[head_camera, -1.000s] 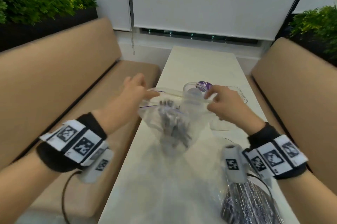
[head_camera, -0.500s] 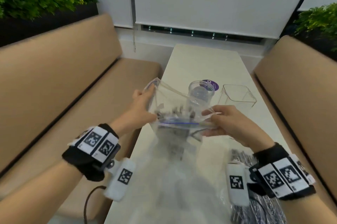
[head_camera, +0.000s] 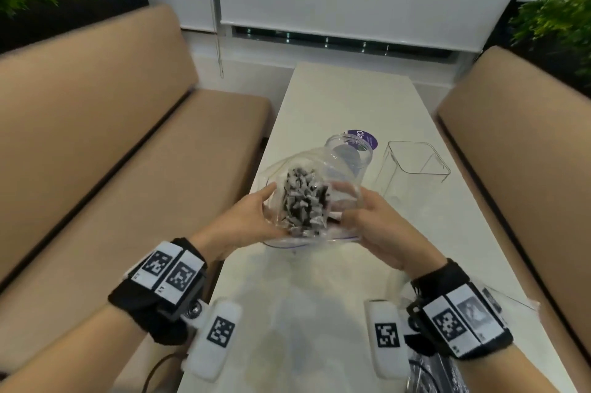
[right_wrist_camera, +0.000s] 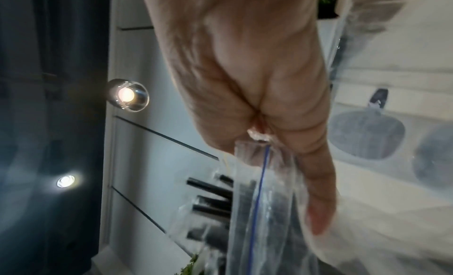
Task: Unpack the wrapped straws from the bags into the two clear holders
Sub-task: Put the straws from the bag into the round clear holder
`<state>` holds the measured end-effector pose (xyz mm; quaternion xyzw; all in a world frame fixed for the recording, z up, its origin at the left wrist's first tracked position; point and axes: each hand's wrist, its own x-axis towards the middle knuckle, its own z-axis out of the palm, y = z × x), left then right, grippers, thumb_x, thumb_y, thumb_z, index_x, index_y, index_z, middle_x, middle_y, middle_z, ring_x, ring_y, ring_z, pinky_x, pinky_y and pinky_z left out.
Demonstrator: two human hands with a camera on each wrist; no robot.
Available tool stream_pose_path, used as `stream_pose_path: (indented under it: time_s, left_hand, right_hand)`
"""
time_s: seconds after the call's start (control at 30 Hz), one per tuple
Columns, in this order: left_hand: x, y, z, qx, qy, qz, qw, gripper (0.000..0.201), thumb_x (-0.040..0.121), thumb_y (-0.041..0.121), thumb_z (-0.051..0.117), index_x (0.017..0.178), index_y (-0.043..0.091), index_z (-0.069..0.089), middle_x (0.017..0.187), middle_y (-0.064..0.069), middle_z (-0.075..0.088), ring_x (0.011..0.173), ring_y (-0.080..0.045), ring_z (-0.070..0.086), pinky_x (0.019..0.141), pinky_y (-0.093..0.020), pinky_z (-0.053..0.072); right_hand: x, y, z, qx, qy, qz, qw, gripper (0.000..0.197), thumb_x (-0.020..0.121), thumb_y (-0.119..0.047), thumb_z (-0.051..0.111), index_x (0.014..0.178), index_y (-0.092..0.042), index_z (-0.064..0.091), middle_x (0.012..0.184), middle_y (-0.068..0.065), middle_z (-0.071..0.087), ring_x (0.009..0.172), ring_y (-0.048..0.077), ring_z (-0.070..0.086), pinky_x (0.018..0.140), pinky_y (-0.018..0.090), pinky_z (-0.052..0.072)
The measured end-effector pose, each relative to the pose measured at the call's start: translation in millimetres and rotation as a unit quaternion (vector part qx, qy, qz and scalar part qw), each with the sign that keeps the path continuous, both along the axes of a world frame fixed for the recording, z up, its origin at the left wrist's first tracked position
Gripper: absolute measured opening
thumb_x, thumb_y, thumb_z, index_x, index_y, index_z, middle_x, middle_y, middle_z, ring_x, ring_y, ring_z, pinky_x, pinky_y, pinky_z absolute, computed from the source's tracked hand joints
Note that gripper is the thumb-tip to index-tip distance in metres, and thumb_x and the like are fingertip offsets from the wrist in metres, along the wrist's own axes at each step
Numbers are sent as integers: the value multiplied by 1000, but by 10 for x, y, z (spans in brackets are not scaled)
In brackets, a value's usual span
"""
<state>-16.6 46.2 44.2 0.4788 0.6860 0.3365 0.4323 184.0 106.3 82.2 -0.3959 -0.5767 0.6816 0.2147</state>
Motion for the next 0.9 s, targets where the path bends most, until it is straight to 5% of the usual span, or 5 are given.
stream_pose_path:
  time_s: [0.3, 0.6, 0.63, 0.8, 0.9]
  left_hand:
    - [-83, -139, 185, 141, 96, -206, 964, 109, 56, 27, 83, 143, 44, 19, 142, 19, 44, 132, -8, 46, 112, -39, 36]
    - [121, -223, 19, 188, -90, 85, 974, 22, 77, -6, 74, 92, 7, 66, 62, 14, 72, 71, 9, 69, 59, -11, 55]
    - [148, -212, 46, 185, -101, 96, 973, 19, 78, -5, 73, 89, 8, 65, 58, 11, 70, 69, 7, 68, 69, -1, 19]
    - [149, 2, -58, 167, -72, 164, 970, 14, 75, 8, 79, 79, 19, 71, 65, 16, 72, 57, 8, 61, 46, -3, 42]
    - [209, 65, -38, 157, -43, 192, 968, 15, 74, 16, 78, 69, 26, 68, 62, 14, 65, 47, 9, 56, 40, -4, 38]
  right_hand:
    - [-13, 19, 155, -67, 83, 36, 994, 64, 63, 7, 37, 125, 4, 51, 110, 31, 67, 91, 35, 69, 79, 33, 59]
    - [45, 222, -112, 73, -38, -159, 984, 37, 94, 6, 48, 130, -2, 49, 101, 21, 67, 65, 19, 66, 53, 24, 54]
    - [58, 211, -184, 143, -106, -155, 972, 38, 94, 2, 50, 130, -8, 49, 108, 21, 65, 68, 19, 64, 56, 25, 54]
    - [34, -46, -67, 480, -135, -150, 854, 36, 94, -12, 58, 128, -22, 52, 123, -1, 52, 103, 15, 57, 88, 26, 45]
    - [10, -205, 27, 402, -198, -90, 889, 45, 89, -51, 61, 130, -38, 46, 144, 0, 29, 123, 20, 45, 102, 34, 38]
